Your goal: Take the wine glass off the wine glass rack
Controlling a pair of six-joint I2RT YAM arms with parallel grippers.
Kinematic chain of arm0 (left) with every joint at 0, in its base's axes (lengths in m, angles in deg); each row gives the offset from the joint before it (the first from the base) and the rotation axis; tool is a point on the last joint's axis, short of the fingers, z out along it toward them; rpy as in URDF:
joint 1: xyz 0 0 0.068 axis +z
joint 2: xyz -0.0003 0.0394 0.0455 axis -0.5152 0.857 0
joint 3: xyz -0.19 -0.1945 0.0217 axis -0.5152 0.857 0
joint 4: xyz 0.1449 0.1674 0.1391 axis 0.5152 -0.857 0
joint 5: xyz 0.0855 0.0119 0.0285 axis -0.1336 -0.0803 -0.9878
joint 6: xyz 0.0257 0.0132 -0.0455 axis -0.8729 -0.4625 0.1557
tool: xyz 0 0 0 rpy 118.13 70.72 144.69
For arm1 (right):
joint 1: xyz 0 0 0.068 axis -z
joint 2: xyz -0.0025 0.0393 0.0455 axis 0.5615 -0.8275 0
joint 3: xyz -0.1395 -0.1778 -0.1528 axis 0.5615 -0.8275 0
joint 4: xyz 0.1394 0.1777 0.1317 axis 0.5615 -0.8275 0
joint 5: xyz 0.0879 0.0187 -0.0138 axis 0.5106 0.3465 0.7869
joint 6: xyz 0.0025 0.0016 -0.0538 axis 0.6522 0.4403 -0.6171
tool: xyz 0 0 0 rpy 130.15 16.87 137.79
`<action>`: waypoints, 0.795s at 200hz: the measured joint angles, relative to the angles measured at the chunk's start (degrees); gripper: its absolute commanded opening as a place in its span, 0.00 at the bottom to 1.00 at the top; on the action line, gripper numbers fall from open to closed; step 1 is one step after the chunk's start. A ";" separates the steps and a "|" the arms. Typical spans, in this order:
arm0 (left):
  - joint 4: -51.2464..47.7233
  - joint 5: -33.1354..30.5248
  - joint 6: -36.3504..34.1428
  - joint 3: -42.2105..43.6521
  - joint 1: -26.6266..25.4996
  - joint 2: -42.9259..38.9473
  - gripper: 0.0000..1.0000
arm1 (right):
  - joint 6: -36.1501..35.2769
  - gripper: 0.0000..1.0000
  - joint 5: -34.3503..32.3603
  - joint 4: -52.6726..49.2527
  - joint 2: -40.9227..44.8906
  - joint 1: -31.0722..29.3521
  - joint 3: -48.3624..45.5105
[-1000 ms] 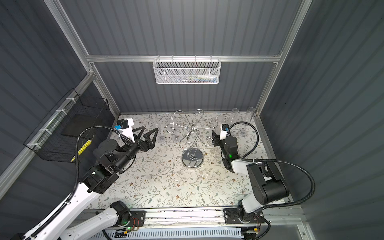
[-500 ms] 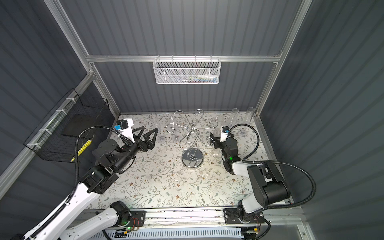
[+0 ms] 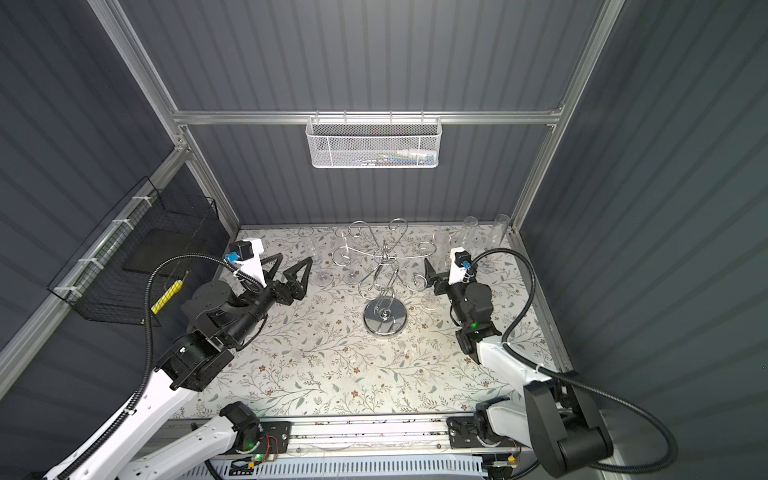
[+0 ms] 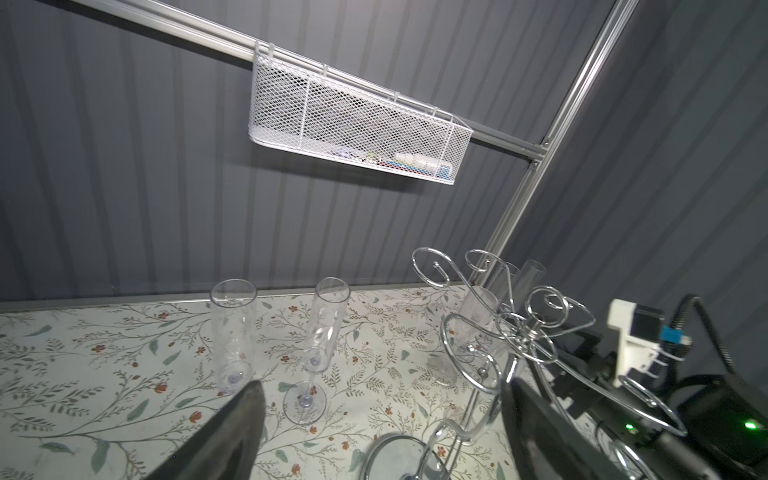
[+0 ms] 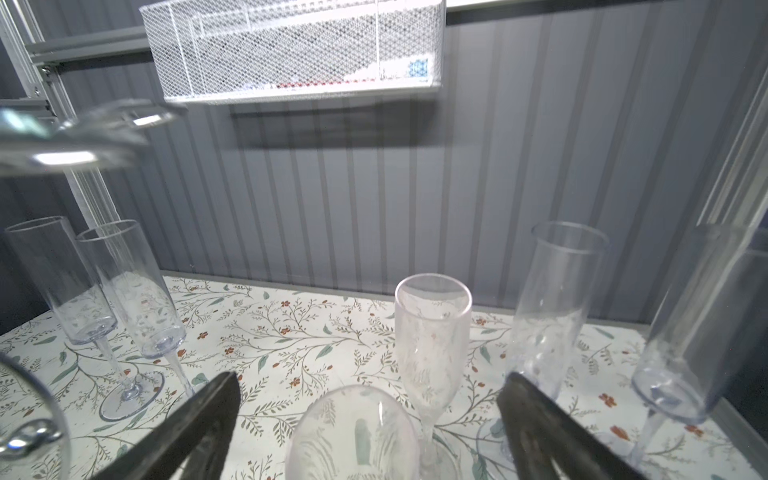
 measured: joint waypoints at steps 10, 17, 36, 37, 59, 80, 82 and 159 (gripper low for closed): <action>-0.09 -1.33 -1.07 0.04 0.00 -0.37 0.92 | -0.63 0.99 -0.02 -1.64 3.10 0.22 0.00; -0.04 -2.45 -2.25 0.31 0.00 -0.81 0.93 | -1.20 0.99 -0.04 -2.86 5.38 0.63 0.00; 0.33 -6.08 -6.80 2.29 0.00 -2.14 0.97 | -2.25 0.99 -0.35 -5.92 10.01 2.62 0.00; 0.35 -6.34 -7.02 2.43 0.00 -2.16 0.97 | -2.32 0.99 -0.48 -6.12 10.34 2.84 0.00; 1.86 -14.19 -12.50 8.26 0.00 -3.10 0.99 | -3.08 0.99 -2.23 -8.94 13.64 5.84 -0.92; 7.13 -22.82 -16.65 19.71 0.11 -3.65 1.00 | -2.91 0.99 -3.78 -10.25 16.22 9.20 -4.87; 7.87 -23.54 -16.94 21.03 0.17 -3.69 1.00 | -2.73 0.99 -3.93 -10.38 16.28 9.60 -5.29; 41.27 -30.80 -19.47 46.53 18.58 18.40 1.00 | 1.11 0.99 -2.58 -4.37 -3.65 17.86 -13.90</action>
